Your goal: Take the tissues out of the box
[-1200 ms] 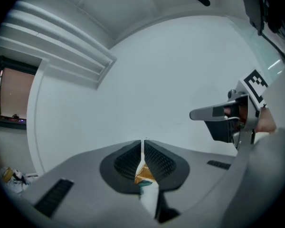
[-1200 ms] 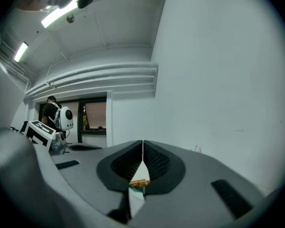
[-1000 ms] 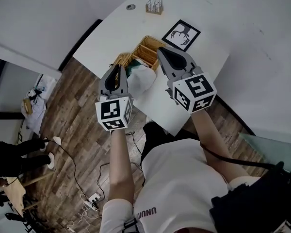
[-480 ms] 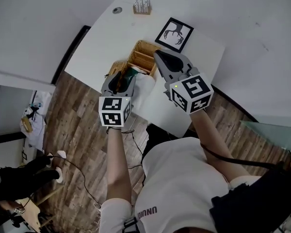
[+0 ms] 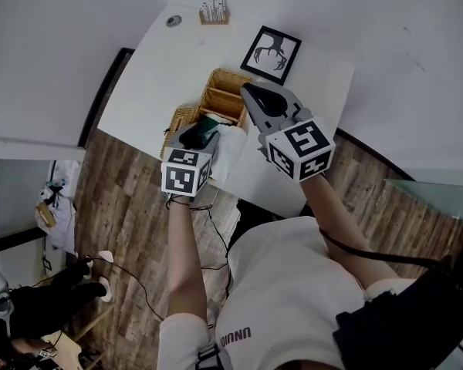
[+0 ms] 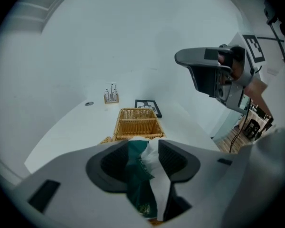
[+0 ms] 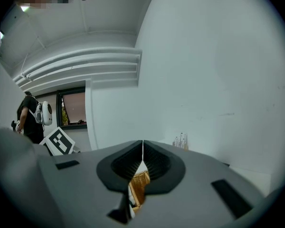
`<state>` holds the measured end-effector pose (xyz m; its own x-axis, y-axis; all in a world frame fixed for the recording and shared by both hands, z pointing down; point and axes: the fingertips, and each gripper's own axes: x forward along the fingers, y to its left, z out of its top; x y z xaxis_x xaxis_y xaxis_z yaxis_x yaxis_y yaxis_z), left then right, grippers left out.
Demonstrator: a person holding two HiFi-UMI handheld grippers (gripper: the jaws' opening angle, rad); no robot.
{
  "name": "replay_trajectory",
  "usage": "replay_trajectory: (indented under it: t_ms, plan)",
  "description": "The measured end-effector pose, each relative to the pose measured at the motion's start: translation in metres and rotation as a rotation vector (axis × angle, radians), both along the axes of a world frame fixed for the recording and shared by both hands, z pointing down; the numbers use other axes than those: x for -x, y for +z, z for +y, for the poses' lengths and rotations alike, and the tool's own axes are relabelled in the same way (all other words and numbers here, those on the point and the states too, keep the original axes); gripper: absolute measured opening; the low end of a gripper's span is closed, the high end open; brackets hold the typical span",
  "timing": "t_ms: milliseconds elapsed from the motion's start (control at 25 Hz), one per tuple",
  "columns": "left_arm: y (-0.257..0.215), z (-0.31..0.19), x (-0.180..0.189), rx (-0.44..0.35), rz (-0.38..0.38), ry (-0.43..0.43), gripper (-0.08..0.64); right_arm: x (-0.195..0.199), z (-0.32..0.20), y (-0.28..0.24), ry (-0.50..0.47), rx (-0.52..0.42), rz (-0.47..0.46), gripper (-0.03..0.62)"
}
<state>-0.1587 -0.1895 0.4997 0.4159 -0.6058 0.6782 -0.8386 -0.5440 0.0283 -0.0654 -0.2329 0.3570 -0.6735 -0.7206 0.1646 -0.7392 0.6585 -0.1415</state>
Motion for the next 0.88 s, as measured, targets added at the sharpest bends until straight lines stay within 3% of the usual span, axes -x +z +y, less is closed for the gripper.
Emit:
replay_trajectory:
  t_ms: [120, 400, 880]
  plan:
    - [0.008, -0.002, 0.002, 0.027, -0.035, 0.023, 0.158, 0.001, -0.003, 0.005, 0.006, 0.012, 0.008, 0.020]
    - [0.020, -0.004, -0.001, 0.101, -0.025, 0.043, 0.086, -0.002, -0.012, 0.014, 0.013, 0.026, 0.026, 0.020]
    - [0.022, -0.004, 0.000, 0.106, -0.011, 0.025, 0.019, 0.004, -0.023, 0.052, -0.013, 0.100, 0.084, 0.020]
